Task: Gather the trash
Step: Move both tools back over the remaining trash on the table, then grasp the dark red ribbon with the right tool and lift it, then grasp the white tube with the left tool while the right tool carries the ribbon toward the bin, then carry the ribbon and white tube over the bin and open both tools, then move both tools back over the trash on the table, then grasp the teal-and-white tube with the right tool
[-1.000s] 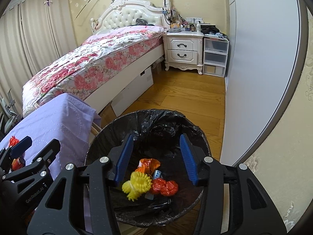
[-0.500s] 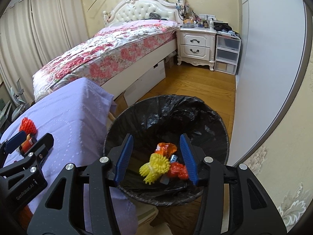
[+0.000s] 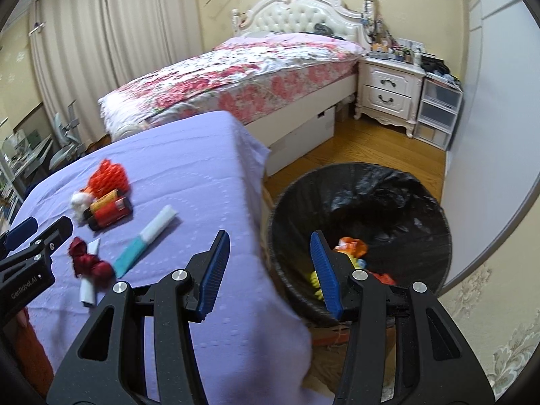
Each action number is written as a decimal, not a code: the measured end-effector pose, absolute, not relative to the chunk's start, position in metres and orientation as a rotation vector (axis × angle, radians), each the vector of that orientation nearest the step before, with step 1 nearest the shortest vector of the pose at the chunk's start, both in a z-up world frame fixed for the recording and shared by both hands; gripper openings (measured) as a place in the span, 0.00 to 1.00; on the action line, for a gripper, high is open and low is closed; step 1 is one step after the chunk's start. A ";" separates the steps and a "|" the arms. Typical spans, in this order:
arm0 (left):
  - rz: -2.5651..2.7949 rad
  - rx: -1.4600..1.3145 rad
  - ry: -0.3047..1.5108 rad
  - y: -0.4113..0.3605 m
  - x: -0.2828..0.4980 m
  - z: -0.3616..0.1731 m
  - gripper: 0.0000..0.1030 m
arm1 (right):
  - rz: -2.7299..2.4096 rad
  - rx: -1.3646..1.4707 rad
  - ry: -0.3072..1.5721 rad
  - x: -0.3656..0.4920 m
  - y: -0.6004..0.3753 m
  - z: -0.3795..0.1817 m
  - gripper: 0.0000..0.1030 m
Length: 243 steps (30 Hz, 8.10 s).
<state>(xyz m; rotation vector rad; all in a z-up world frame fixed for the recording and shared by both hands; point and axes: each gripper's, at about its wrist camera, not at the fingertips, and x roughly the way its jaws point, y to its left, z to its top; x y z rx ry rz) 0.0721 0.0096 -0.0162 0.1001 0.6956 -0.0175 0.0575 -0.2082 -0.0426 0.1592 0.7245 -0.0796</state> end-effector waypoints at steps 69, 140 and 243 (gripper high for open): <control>0.020 0.022 0.810 0.044 0.065 -0.046 0.79 | 0.027 0.114 0.749 0.064 -0.165 -0.043 0.31; -0.418 0.252 0.654 -0.185 0.097 -0.020 0.16 | -0.279 0.238 0.676 0.057 -0.314 -0.042 0.32; 0.073 0.008 0.763 0.106 0.083 -0.049 0.68 | 0.110 0.105 0.884 0.119 -0.091 -0.067 0.46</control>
